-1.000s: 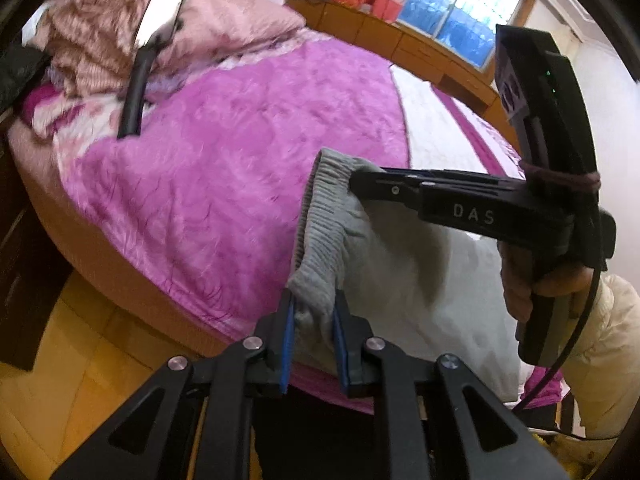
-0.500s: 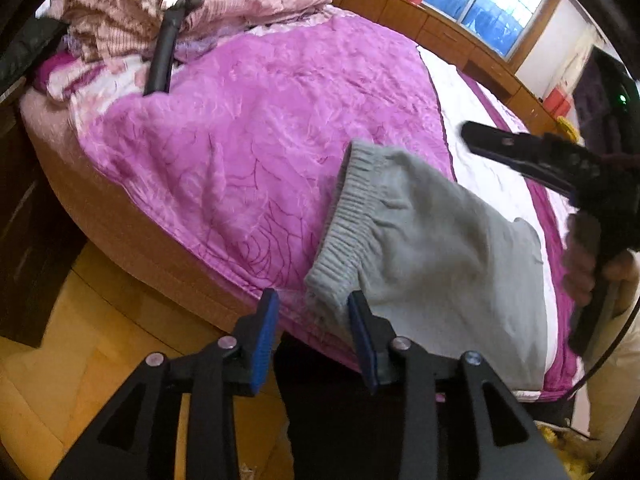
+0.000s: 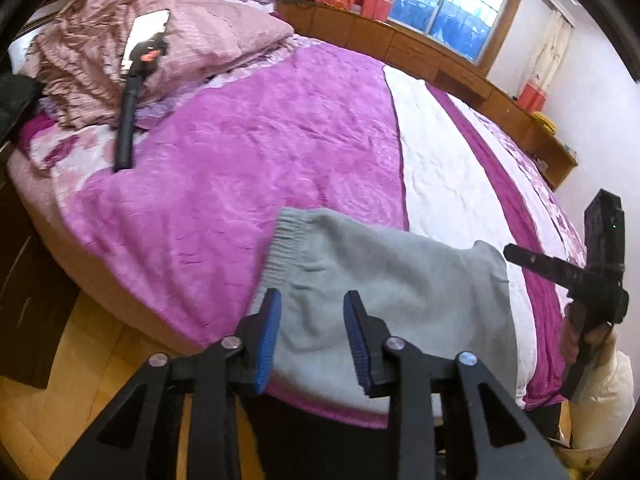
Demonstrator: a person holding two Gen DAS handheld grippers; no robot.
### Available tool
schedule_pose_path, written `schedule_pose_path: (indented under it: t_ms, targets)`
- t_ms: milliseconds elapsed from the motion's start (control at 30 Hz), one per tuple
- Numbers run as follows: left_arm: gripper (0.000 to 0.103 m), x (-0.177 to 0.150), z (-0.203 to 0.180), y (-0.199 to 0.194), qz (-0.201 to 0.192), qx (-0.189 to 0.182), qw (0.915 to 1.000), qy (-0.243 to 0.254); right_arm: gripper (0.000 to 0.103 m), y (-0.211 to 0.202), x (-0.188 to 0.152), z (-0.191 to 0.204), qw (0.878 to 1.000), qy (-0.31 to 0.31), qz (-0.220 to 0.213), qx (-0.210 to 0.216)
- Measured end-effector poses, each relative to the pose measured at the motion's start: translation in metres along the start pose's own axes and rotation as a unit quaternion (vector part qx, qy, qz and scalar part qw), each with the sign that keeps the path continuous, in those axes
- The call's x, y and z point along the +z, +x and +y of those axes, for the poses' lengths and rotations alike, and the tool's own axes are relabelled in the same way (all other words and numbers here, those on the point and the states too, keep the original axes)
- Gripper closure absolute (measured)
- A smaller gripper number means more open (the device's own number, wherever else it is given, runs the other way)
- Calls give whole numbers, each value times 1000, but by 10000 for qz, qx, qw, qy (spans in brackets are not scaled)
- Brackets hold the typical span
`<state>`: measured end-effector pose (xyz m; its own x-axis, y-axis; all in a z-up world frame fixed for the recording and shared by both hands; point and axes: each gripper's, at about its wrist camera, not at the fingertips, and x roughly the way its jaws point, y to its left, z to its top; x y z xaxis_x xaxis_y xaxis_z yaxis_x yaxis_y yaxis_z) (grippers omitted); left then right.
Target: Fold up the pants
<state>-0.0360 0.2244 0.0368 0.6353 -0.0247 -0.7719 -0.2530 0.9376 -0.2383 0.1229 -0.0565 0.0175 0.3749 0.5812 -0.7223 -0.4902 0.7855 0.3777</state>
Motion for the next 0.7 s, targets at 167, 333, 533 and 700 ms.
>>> schedule_pose_path:
  t_ms: [167,333,533,700]
  targets:
    - [78,-11,2,41,449,387,9982,130,79,17,-9,-24,9983,110,133,-559]
    - [89,-21,17,52,681,463,9966,45,88,45,-10,-49,9946,141,236,-998]
    - [89,-5,4,24,358,180,9992,35,88,30,-4,-38,9926,113,19,-1211]
    - [89,24,-23,27,-80,-94,9995,294,87,5,-6,-16,9954,-27,-194,-936]
